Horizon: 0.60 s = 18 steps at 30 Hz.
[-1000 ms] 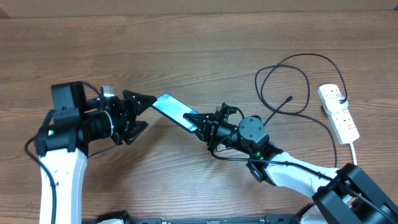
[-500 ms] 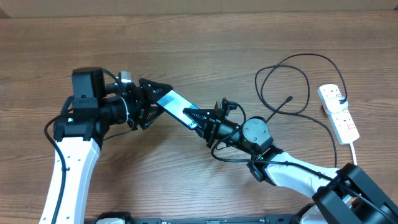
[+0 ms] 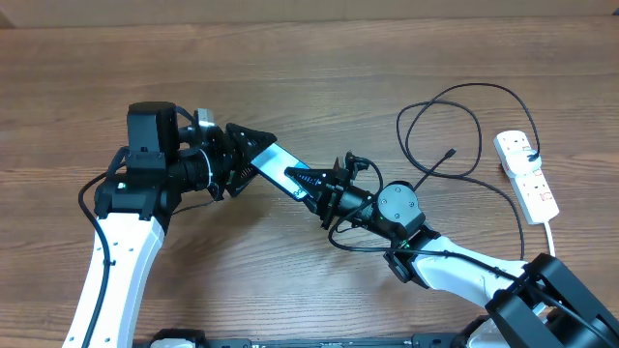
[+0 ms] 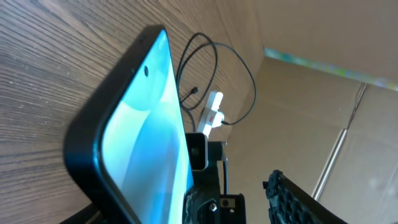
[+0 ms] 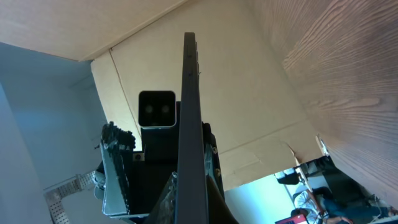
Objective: Plug charger to phone and switch on socket
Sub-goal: 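Move the left gripper to grasp the phone's top end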
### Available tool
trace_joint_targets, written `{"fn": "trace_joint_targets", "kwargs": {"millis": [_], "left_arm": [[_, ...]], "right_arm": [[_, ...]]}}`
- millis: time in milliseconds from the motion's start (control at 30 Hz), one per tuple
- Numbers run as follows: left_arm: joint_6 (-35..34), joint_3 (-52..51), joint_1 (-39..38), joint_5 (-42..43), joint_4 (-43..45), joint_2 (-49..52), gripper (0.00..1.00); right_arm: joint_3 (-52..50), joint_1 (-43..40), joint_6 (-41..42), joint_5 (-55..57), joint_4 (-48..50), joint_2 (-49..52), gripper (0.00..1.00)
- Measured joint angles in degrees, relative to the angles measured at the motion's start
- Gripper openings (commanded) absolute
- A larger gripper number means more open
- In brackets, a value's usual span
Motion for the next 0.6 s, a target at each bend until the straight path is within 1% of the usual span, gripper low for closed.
{"fn": "trace_joint_targets", "kwargs": {"millis": [267,400,567,600], "left_arm": [[-1.0,0.0,0.0,-1.5,0.0,0.0,0.56],[-1.2,0.0,-0.2,-2.3,0.0,0.0,0.5],[-1.4,0.0,-0.7,-2.7,0.0,0.0,0.47],[-1.4,0.0,-0.7,-2.8,0.0,0.0,0.45]], "right_arm": [[0.0,0.0,0.0,0.0,0.5,0.0,0.04],[0.0,0.0,0.0,0.0,2.4,0.0,0.04],[0.0,0.0,0.0,-0.1,2.8,0.0,0.04],[0.0,0.0,0.0,-0.1,2.8,0.0,0.04]]}}
